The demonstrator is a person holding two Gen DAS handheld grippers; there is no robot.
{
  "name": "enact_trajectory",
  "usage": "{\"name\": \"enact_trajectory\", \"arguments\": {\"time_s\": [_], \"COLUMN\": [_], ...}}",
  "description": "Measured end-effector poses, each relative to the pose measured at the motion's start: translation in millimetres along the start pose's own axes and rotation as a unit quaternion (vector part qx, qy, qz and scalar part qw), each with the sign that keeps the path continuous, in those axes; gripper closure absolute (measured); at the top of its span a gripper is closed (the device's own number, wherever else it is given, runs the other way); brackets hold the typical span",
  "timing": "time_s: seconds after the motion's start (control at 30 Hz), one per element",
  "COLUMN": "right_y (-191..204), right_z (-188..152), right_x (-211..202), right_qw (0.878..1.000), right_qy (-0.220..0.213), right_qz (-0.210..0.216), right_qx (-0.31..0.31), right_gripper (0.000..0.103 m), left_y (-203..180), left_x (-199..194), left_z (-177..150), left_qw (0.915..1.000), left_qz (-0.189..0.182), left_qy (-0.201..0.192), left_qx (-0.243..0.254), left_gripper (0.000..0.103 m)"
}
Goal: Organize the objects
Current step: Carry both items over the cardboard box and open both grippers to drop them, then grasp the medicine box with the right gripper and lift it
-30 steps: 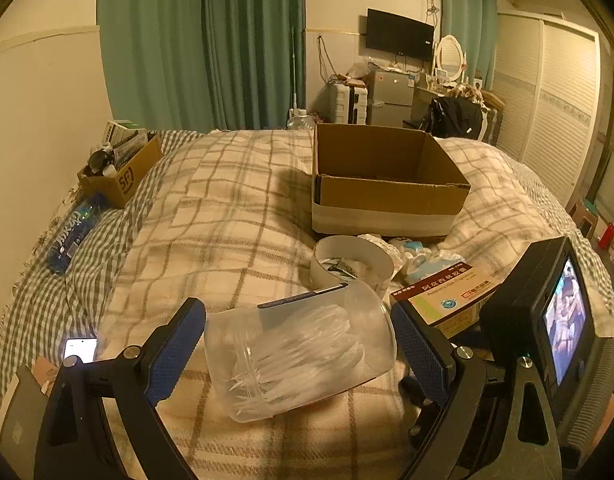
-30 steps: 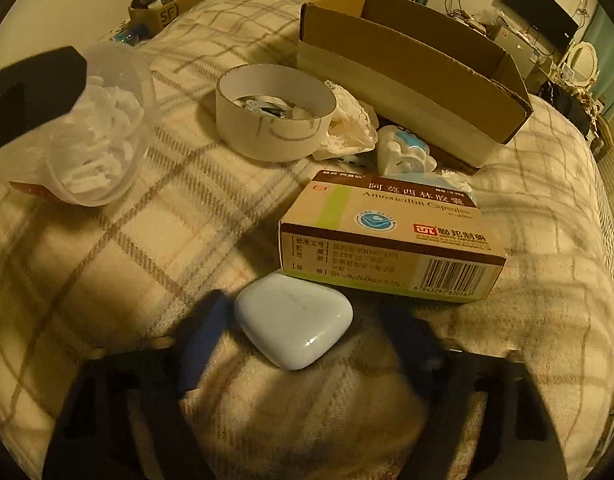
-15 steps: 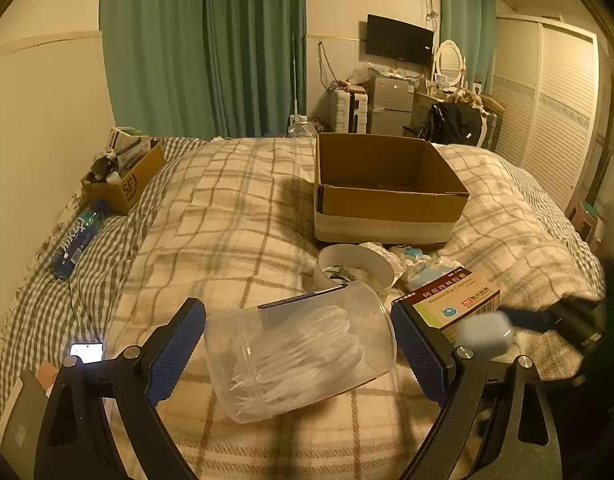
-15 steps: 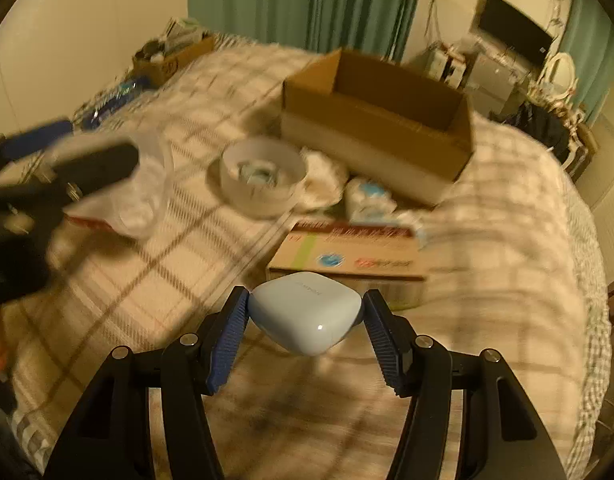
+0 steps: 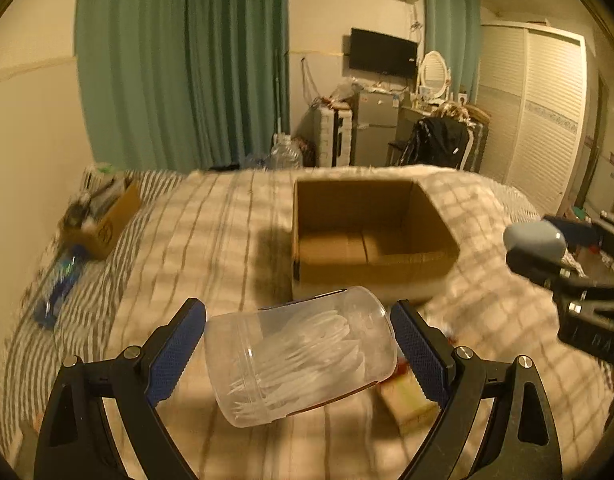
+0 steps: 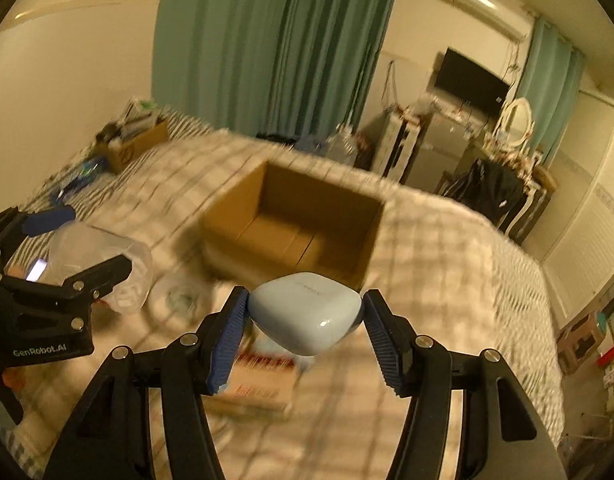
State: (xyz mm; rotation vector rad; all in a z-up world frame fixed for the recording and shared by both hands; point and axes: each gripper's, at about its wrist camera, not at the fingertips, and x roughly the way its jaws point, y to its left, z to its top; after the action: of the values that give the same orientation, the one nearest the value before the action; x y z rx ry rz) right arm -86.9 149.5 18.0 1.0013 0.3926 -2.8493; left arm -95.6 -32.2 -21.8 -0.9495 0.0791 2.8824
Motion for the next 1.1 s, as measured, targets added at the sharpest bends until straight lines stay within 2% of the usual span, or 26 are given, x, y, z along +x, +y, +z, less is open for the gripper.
{"name": "enact_trajectory", "arguments": {"time_s": [0.2,0.33,0.53,0.63,0.73,0.87,0.93,0.97,1.0,1.1], "right_y": [-35.1,-54.6,-76.0,-76.0,-72.2,-72.0,-72.5,-74.9,-79.2,-89.5], "right_z": [57.8,88.6,106.2,100.5,89.5,77.5,75.9,75.9,76.5,80.8], "right_x": [20.1,54.7,116.1,147.5,170.4,182.0,175.5,165.8,157.3,118.4], "right_qw": [1.000,0.999,0.997,0.996,0.995,0.993,0.993,0.993,0.993,0.993], "right_qy": [-0.023,-0.021,-0.003,0.013,0.028,0.039,0.031,0.018,0.006,-0.022], "right_qz": [-0.002,-0.001,0.002,-0.002,0.014,0.024,0.019,0.011,0.004,-0.013], "right_qx": [0.012,0.031,0.077,0.084,0.095,0.110,0.111,0.114,0.116,0.119], "right_gripper": [0.045,0.045,0.045,0.045,0.045,0.045,0.032,0.017,0.013,0.011], "left_y": [-8.5,-17.5,-32.6,-39.7,-47.7,-53.0,-53.3,-53.1,-52.5,-46.5], "left_x": [29.8,67.2,121.9,145.2,162.6,176.2,171.7,165.0,157.7,129.3], "left_z": [68.6,102.1,105.6,95.4,85.7,78.1,78.8,80.0,81.3,87.4], "left_qw": [0.9994,0.9989,0.9984,0.9979,0.9967,0.9958,0.9963,0.9962,0.9962,0.9963], "left_qz": [-0.009,-0.014,-0.016,-0.036,-0.045,-0.050,-0.046,-0.042,-0.037,-0.025], "left_qy": [-0.031,-0.032,-0.021,-0.009,-0.002,0.013,0.004,-0.005,-0.011,-0.017], "left_qx": [0.016,0.031,0.049,0.054,0.068,0.076,0.073,0.076,0.079,0.080], "left_gripper": [0.008,0.008,0.008,0.008,0.008,0.008,0.006,0.004,0.000,0.000]}}
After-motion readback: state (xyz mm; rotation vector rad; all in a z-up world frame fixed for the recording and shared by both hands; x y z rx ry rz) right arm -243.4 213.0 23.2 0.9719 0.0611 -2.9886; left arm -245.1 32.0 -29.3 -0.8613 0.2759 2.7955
